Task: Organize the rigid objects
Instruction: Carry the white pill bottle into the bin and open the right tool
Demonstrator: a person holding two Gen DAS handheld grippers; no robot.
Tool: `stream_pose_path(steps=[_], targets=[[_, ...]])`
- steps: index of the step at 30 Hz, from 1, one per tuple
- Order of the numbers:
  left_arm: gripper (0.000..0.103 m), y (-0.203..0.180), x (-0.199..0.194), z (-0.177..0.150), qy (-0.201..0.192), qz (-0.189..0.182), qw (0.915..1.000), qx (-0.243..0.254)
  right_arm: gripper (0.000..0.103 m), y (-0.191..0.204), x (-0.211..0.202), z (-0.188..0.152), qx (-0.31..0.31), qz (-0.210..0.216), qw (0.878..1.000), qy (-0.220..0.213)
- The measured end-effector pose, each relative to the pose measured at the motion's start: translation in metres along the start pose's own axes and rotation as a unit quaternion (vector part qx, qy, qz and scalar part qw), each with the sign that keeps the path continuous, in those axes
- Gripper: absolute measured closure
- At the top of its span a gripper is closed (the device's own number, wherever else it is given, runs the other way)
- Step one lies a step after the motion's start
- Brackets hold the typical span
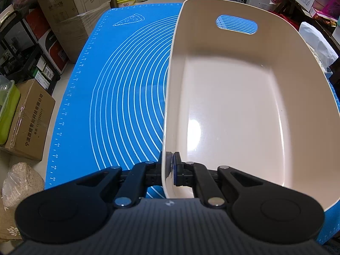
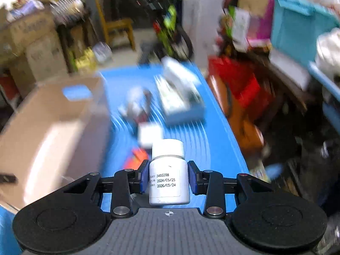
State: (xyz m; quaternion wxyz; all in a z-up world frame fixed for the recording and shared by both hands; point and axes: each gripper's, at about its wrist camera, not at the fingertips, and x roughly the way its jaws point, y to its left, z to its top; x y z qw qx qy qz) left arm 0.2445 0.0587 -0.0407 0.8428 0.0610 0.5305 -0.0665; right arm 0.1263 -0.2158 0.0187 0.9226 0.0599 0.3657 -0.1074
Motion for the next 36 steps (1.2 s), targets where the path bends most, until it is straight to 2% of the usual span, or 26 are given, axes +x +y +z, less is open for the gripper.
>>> stream_pose_path(steps=[5, 10, 15, 20, 30, 36], targets=[[0.096, 0.0, 0.0, 0.0, 0.0, -0.001, 1.0, -0.001, 0.058, 0.043, -0.009, 0.04, -0.026, 0.058, 0.997, -0.044], [0.096, 0.0, 0.001, -0.001, 0.0, -0.002, 1.0, -0.002, 0.058, 0.096, 0.006, 0.06, -0.076, 0.098, 0.991, -0.044], [0.096, 0.001, 0.0, -0.001, -0.001, -0.004, 1.0, -0.003, 0.058, 0.14, 0.04, 0.061, -0.106, 0.124, 0.987, 0.003], [0.096, 0.002, 0.0, -0.001, -0.001, -0.007, 1.0, -0.004, 0.058, 0.173, 0.074, 0.051, -0.138, 0.128, 0.981, 0.056], [0.096, 0.002, 0.0, -0.001, -0.001, -0.008, 1.0, -0.006, 0.058, 0.206, 0.133, 0.03, -0.164, 0.111, 0.967, 0.161], [0.096, 0.002, 0.0, -0.001, -0.001, -0.009, 0.9999, -0.006, 0.058, 0.209, 0.158, 0.023, -0.169, 0.092, 0.958, 0.213]])
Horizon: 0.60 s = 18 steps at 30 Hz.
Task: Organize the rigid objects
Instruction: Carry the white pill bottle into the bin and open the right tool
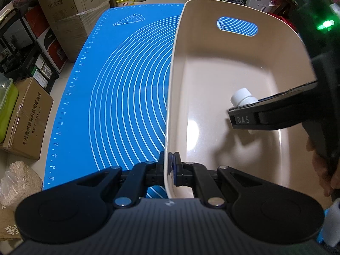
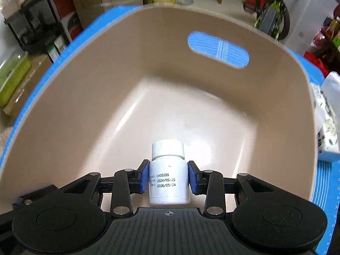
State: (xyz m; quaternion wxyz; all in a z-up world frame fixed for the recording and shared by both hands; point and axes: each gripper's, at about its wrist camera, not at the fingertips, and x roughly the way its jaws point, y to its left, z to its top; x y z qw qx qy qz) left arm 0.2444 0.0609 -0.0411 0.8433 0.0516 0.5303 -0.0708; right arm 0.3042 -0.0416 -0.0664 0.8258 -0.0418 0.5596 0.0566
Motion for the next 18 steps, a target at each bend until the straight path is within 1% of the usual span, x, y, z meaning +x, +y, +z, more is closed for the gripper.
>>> stream_pose_path(steps=[4, 6, 8, 12, 15, 18], targets=[[0.096, 0.0, 0.001, 0.0, 0.001, -0.001, 1.0, -0.001, 0.058, 0.007, 0.008, -0.001, -0.011, -0.009, 1.0, 0.024], [0.096, 0.0, 0.001, 0.0, 0.001, -0.001, 1.0, -0.001, 0.053, 0.009, 0.01, -0.002, -0.017, -0.015, 0.999, 0.027], [0.096, 0.0, 0.0, 0.0, 0.001, -0.002, 1.0, -0.002, 0.051, 0.013, 0.007, -0.002, -0.023, -0.017, 0.999, 0.022], [0.096, 0.001, 0.0, 0.0, 0.001, -0.002, 1.0, -0.002, 0.049, 0.013, -0.008, -0.005, -0.018, -0.015, 1.0, -0.002], [0.096, 0.001, 0.0, 0.001, 0.001, -0.002, 1.0, -0.002, 0.036, 0.006, -0.031, -0.009, -0.011, -0.003, 0.999, -0.03], [0.096, 0.001, 0.0, 0.001, 0.001, -0.002, 1.0, -0.002, 0.034, -0.005, -0.063, -0.017, -0.007, 0.005, 0.997, -0.071]])
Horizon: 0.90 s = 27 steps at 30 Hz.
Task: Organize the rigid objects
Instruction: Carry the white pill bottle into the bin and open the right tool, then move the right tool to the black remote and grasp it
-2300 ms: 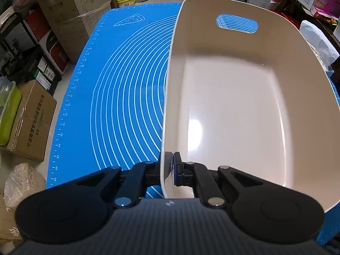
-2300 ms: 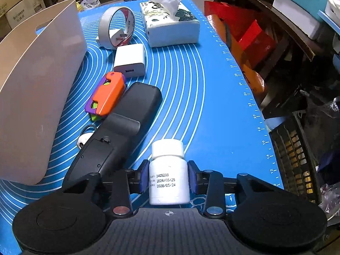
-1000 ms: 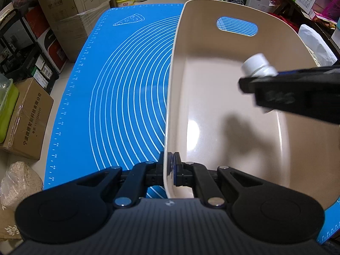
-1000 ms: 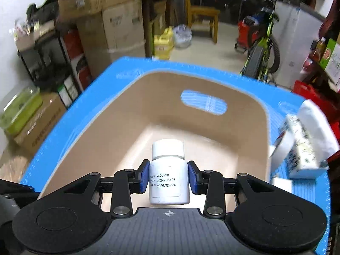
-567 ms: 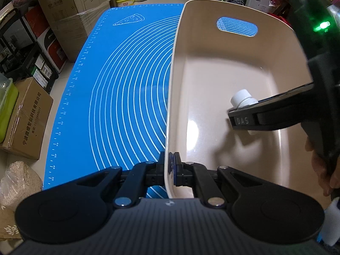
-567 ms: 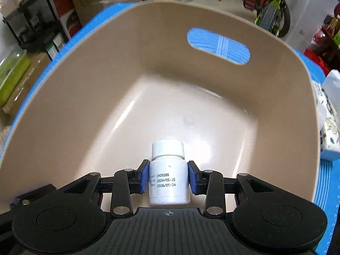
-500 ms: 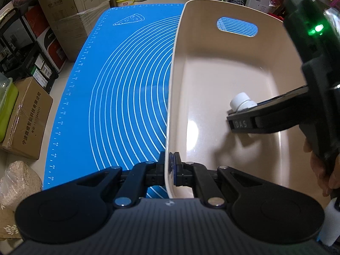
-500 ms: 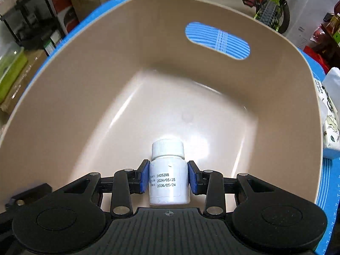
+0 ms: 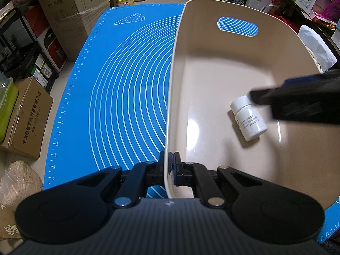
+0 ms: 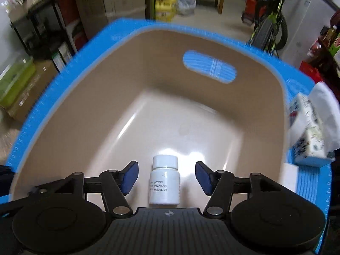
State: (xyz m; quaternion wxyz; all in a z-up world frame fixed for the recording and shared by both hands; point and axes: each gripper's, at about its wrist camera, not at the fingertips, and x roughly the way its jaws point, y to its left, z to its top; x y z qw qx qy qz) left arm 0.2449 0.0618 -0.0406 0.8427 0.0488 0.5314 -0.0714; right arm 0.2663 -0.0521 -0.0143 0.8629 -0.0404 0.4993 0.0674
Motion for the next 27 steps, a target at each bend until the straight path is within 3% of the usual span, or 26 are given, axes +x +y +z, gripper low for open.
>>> stream_pose_path(steps=[5, 12, 19, 27], targets=[[0.096, 0.001, 0.0, 0.0, 0.0, -0.004, 1.0, -0.002, 0.03, -0.031, -0.055, -0.007, 0.04, 0.001, 0.997, -0.069], [0.096, 0.005, -0.001, 0.001, 0.0, -0.009, 0.9999, -0.007, 0.029, -0.088, -0.094, -0.047, 0.09, -0.046, 0.991, -0.093], [0.096, 0.007, -0.001, 0.001, 0.0, -0.009, 0.9999, -0.007, 0.027, -0.132, -0.082, -0.105, 0.145, -0.09, 0.984, -0.057], [0.096, 0.008, -0.002, 0.0, 0.0, -0.01, 0.9999, -0.007, 0.027, -0.155, -0.042, -0.153, 0.233, -0.062, 0.97, 0.003]])
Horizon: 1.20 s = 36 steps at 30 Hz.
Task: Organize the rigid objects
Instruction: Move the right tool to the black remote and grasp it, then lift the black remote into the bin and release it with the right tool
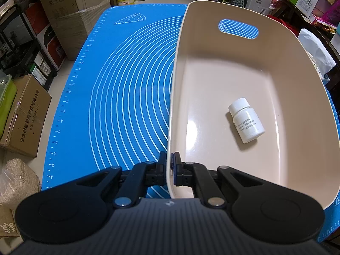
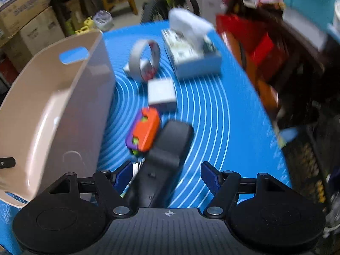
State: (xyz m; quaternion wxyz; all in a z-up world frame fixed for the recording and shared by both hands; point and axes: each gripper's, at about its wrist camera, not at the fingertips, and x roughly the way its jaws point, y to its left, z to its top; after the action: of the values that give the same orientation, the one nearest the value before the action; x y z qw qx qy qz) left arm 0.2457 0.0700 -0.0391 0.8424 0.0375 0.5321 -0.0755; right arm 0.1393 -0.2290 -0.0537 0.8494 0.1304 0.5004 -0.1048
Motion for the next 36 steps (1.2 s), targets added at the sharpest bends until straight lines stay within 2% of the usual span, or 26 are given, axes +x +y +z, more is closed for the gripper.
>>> stream_pose_path(steps=[15, 22, 24, 28, 36], targets=[[0.095, 0.0, 0.0, 0.0, 0.0, 0.0, 1.0, 0.0, 0.028, 0.025, 0.039, -0.002, -0.002, -0.048, 0.998, 0.028], [0.095, 0.0, 0.0, 0.0, 0.0, 0.0, 1.0, 0.0, 0.035, 0.03, 0.04, -0.003, -0.004, -0.053, 0.998, 0.015], [0.095, 0.0, 0.0, 0.0, 0.0, 0.0, 1.0, 0.0, 0.041, 0.029, 0.04, -0.003, 0.0, -0.045, 0.999, 0.015], [0.095, 0.001, 0.0, 0.0, 0.0, 0.0, 1.0, 0.0, 0.046, 0.029, 0.037, -0.005, -0.008, -0.048, 0.999, 0.014], [0.095, 0.001, 0.0, 0.0, 0.0, 0.0, 1.0, 0.0, 0.049, 0.016, 0.03, -0.01, -0.017, -0.061, 0.998, 0.0]])
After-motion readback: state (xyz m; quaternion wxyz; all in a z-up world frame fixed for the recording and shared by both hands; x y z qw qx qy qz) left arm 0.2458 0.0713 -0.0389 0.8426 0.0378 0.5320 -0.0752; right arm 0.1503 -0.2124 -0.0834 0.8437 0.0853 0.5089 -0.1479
